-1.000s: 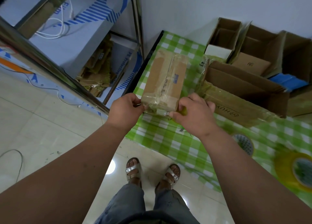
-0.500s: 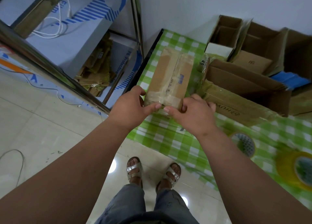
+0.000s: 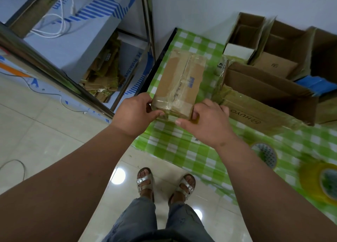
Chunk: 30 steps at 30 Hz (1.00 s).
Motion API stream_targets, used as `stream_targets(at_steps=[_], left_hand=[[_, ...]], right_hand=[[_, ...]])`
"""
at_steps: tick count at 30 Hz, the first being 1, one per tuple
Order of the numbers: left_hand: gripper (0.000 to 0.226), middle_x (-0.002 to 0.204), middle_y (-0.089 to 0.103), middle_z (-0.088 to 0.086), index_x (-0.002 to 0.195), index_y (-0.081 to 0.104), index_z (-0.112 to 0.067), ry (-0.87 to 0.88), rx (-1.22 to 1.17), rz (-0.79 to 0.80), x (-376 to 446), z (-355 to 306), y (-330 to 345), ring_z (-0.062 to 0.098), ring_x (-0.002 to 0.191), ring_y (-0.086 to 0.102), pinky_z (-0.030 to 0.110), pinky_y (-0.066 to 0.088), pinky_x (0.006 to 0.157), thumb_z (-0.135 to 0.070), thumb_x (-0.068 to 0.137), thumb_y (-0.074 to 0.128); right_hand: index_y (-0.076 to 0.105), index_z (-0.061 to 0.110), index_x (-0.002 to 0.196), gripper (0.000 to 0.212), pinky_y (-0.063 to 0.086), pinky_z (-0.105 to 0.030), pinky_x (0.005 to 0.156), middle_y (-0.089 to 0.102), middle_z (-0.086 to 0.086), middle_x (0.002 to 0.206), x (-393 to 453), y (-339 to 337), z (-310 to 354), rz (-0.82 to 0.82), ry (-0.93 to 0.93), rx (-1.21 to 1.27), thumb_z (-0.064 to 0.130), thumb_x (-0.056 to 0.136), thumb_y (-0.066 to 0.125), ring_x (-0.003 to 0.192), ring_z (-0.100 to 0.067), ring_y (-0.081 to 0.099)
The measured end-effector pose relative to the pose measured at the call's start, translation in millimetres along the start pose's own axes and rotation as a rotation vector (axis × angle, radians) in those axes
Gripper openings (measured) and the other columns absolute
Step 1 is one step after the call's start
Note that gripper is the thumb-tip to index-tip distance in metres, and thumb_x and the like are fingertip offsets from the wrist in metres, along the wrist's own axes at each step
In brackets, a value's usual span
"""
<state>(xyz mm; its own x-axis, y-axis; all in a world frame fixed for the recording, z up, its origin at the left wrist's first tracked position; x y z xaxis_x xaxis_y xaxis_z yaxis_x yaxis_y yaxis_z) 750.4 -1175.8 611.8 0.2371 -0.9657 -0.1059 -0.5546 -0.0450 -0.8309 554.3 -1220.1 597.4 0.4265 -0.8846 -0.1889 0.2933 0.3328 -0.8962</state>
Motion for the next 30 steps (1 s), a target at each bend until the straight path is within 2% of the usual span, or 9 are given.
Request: stream_targets(at_steps=[2, 6, 10, 12, 16, 22, 24, 27, 30], left_hand=[[0.039, 0.079, 0.063, -0.005, 0.097, 0.063, -0.014, -0.012, -0.009, -0.015, -1.7, 2.0, 0.7, 0.019, 0.077, 0.063, 0.031, 0.050, 0.064, -0.046, 0.079, 0.078], [0.042, 0.075, 0.058, -0.010, 0.096, 0.055, -0.016, -0.103, -0.045, -0.059, -7.4, 8.0, 1.8, 0.015, 0.073, 0.061, 0.027, 0.046, 0.059, -0.045, 0.078, 0.079], [0.037, 0.065, 0.055, -0.006, 0.077, 0.047, -0.020, -0.175, -0.045, -0.076, -14.7, 12.5, 3.0, 0.007, 0.060, 0.053, 0.022, 0.033, 0.047, -0.044, 0.082, 0.075], [0.031, 0.063, 0.054, -0.005, 0.073, 0.052, -0.019, -0.145, -0.031, -0.059, -16.2, 6.8, 5.6, 0.010, 0.059, 0.052, 0.025, 0.035, 0.048, -0.038, 0.088, 0.071], [0.021, 0.070, 0.059, 0.004, 0.081, 0.061, -0.009, -0.128, -0.020, -0.054, -15.7, 1.5, 5.2, 0.022, 0.065, 0.057, 0.033, 0.045, 0.056, -0.024, 0.096, 0.060], [0.019, 0.072, 0.057, 0.003, 0.084, 0.059, -0.010, -0.113, -0.026, -0.067, -16.2, -2.9, -1.5, 0.020, 0.063, 0.053, 0.026, 0.034, 0.051, -0.018, 0.097, 0.049], [0.023, 0.069, 0.053, 0.003, 0.082, 0.057, -0.007, -0.109, -0.047, -0.057, -14.3, -3.9, -2.6, 0.021, 0.062, 0.050, 0.028, 0.030, 0.050, -0.018, 0.099, 0.045], [0.023, 0.074, 0.055, 0.003, 0.090, 0.060, -0.006, -0.098, -0.032, -0.058, -6.3, -6.1, -7.9, 0.020, 0.067, 0.049, 0.029, 0.030, 0.058, -0.019, 0.102, 0.045], [0.025, 0.084, 0.052, 0.004, 0.100, 0.061, -0.004, -0.079, 0.030, -0.012, 8.3, -13.8, -6.1, 0.018, 0.075, 0.047, 0.023, 0.026, 0.063, -0.018, 0.103, 0.040]], right_hand=[[0.042, 0.034, 0.066, 0.042, 0.017, -0.032, 0.083, 0.045, 0.014, 0.088, 1.1, 1.6, -3.4, 0.062, 0.008, 0.113, 0.075, 0.072, 0.039, 0.095, -0.014, 0.046], [0.052, 0.034, 0.075, 0.024, 0.017, -0.033, 0.086, 0.049, 0.010, 0.098, 1.7, 0.2, -5.5, 0.100, -0.012, 0.142, 0.055, 0.087, 0.056, 0.102, -0.016, 0.048], [0.048, 0.032, 0.072, 0.031, 0.019, -0.033, 0.088, 0.049, 0.010, 0.093, -3.9, -2.1, -2.4, 0.048, -0.011, 0.087, 0.059, 0.084, 0.057, 0.096, -0.016, 0.048], [0.047, 0.030, 0.071, 0.034, 0.022, -0.033, 0.087, 0.049, 0.009, 0.092, -5.7, -4.2, -0.6, 0.014, -0.010, 0.044, 0.059, 0.083, 0.059, 0.096, -0.017, 0.049], [0.049, 0.027, 0.072, 0.035, 0.029, -0.038, 0.088, 0.050, 0.008, 0.093, -4.8, -4.6, 5.4, -0.024, -0.015, 0.025, 0.057, 0.085, 0.060, 0.098, -0.021, 0.051], [0.049, 0.026, 0.074, 0.034, 0.042, -0.040, 0.087, 0.049, 0.005, 0.089, -5.4, -4.0, 10.6, -0.057, -0.003, 0.060, 0.054, 0.085, 0.064, 0.094, -0.025, 0.053], [0.050, 0.026, 0.074, 0.033, 0.044, -0.041, 0.086, 0.050, 0.004, 0.089, -5.2, -3.8, 12.0, -0.047, -0.001, 0.088, 0.053, 0.085, 0.066, 0.092, -0.024, 0.053], [0.055, 0.026, 0.076, 0.026, 0.046, -0.039, 0.086, 0.050, 0.004, 0.094, -6.6, 1.3, 14.8, -0.007, 0.003, 0.147, 0.046, 0.084, 0.070, 0.094, -0.023, 0.053], [0.066, 0.022, 0.091, 0.015, 0.046, -0.033, 0.090, 0.047, 0.005, 0.102, -11.5, 9.0, 20.8, -0.021, -0.001, 0.226, 0.032, 0.083, 0.073, 0.098, -0.022, 0.054]])
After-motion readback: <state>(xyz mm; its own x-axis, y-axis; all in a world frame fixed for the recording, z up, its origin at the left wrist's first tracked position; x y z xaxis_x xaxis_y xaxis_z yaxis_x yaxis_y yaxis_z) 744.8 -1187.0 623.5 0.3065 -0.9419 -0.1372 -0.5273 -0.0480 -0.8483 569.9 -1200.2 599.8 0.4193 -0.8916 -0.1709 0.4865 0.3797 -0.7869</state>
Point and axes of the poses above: each hand's wrist, its own x-axis towards the middle knuckle, its own y-axis out of the palm, z = x × y, the point moved 10 cm from there along x, towards the middle knuckle
